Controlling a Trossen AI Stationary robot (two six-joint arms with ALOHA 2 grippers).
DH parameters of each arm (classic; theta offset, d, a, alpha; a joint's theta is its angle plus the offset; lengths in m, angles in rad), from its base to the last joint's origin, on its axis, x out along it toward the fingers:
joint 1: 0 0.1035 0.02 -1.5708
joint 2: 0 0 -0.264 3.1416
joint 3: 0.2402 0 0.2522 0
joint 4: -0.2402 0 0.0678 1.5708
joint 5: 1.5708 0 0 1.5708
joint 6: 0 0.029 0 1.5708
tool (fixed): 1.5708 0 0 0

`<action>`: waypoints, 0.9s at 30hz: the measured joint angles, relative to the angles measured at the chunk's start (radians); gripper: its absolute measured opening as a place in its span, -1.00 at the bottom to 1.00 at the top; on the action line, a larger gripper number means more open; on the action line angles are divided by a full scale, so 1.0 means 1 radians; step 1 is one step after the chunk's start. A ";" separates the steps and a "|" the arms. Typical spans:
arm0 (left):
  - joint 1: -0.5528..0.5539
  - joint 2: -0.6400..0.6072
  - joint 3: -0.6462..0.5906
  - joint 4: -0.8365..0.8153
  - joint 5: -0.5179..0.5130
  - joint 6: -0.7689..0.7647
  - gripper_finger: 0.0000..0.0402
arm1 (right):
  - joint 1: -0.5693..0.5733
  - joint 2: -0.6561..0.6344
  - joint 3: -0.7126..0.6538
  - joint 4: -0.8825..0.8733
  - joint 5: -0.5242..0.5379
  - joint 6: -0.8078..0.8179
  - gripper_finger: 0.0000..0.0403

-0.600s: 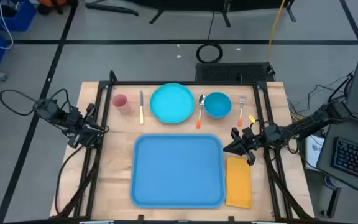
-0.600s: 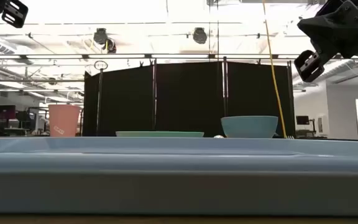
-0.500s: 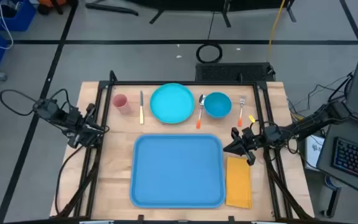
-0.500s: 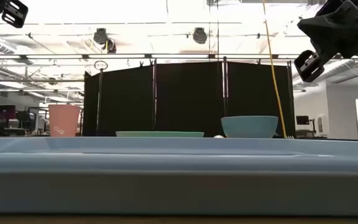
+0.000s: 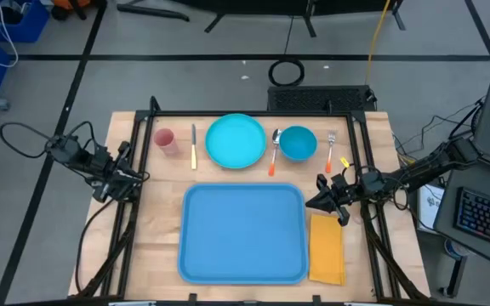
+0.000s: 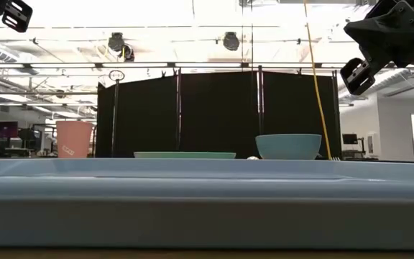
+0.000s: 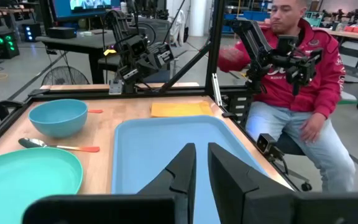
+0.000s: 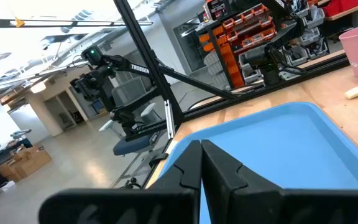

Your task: Set up tray

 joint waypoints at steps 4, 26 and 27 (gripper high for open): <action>0.000 0.000 0.000 0.000 0.000 0.000 -0.77 | 0.000 0.000 0.000 0.000 0.000 0.000 -1.00; 0.000 0.000 0.000 0.000 0.000 0.000 -0.77 | 0.000 0.000 0.000 0.031 0.000 0.000 -1.00; 0.000 0.000 0.000 0.000 0.000 0.000 -0.77 | 0.000 0.000 0.000 0.033 0.000 0.000 -1.00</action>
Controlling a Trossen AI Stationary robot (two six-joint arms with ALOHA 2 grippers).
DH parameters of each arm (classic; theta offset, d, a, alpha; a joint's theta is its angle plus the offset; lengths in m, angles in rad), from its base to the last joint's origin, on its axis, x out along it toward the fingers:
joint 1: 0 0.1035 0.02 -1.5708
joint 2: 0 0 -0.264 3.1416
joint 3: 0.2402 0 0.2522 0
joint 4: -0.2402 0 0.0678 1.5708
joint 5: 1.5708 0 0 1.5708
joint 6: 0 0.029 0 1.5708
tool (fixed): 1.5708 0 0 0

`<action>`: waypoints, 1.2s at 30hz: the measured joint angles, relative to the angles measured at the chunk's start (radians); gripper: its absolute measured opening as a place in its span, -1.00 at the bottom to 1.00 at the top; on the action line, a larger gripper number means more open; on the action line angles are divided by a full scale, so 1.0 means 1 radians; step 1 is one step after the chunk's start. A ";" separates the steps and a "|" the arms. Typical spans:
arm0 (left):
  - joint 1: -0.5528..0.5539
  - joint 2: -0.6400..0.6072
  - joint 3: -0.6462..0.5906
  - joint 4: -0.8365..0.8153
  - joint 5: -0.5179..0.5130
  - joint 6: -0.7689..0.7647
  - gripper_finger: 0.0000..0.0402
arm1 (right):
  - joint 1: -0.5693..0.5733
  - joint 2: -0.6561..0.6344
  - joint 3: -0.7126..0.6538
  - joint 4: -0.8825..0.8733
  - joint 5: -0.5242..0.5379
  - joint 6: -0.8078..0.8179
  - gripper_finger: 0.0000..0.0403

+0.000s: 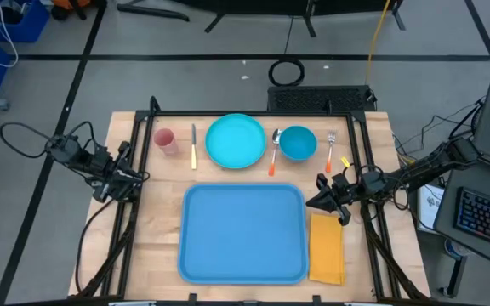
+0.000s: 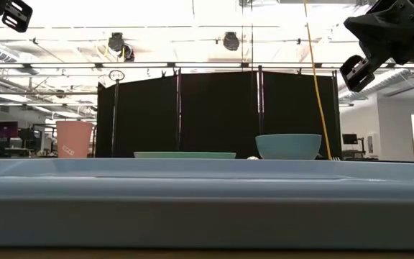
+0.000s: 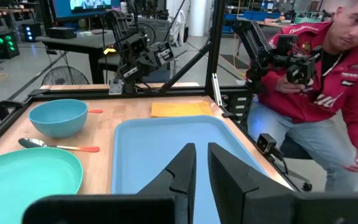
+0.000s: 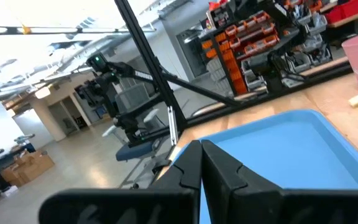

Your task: Set up tray

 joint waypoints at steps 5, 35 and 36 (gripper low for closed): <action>0.000 0.000 0.000 0.000 0.000 0.000 -0.77 | 0.000 0.000 0.000 -0.002 0.000 0.000 -1.00; 0.000 0.000 0.000 0.000 0.001 0.000 -0.77 | -0.004 0.000 0.000 0.016 0.027 -0.054 -1.00; 0.000 0.000 0.000 0.000 0.001 0.000 -0.77 | -0.004 0.000 0.000 0.010 0.027 -0.056 -1.00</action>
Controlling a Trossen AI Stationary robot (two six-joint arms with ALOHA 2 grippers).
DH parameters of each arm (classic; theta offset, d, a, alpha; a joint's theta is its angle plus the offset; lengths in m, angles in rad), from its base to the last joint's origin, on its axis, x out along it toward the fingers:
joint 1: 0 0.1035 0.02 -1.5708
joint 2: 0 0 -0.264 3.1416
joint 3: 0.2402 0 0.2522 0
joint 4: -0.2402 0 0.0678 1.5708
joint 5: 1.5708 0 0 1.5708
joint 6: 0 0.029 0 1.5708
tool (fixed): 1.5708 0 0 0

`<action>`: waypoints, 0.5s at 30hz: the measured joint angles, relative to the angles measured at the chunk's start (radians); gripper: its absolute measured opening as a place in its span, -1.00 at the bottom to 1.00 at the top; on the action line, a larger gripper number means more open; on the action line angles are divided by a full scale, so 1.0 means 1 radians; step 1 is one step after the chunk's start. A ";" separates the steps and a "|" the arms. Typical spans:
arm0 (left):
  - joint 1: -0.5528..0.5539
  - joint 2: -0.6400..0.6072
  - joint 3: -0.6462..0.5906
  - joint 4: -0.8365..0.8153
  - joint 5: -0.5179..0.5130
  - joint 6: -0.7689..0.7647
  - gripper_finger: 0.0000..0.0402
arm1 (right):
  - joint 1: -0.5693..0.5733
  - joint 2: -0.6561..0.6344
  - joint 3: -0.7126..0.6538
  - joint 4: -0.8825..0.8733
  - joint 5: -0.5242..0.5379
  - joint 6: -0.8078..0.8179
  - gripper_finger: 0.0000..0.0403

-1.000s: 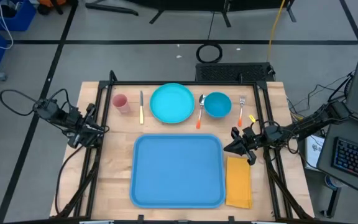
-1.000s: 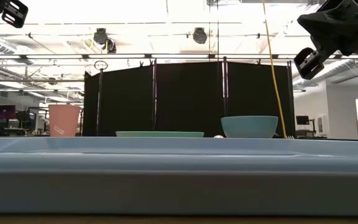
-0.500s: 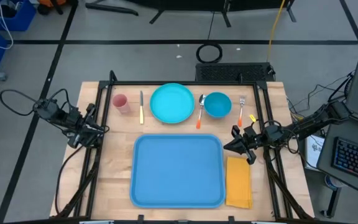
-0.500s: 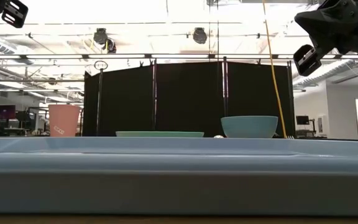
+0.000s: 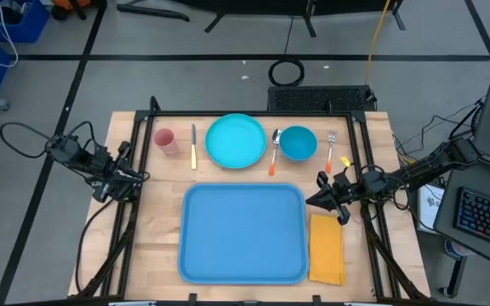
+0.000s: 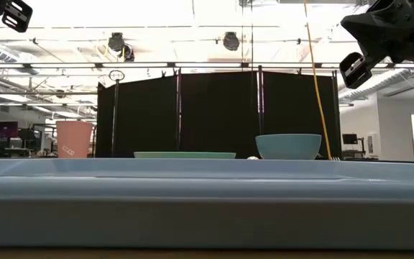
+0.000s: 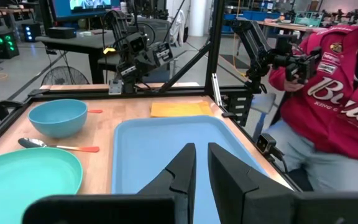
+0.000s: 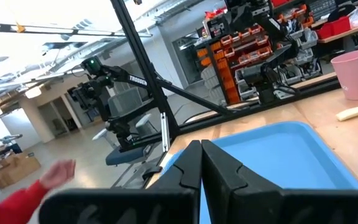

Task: Set up tray
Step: Put the light blue plate on the blue tray

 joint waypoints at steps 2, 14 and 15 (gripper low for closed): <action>0.000 0.000 0.000 0.000 0.000 0.000 -0.77 | 0.000 0.000 0.000 -0.015 0.001 -0.006 -1.00; 0.000 0.000 0.000 0.000 0.000 0.000 -0.77 | 0.000 0.000 0.000 -0.046 0.073 -0.199 -1.00; 0.000 0.000 0.000 0.000 0.000 0.000 -0.77 | 0.000 0.000 0.000 -0.045 0.115 -0.215 -1.00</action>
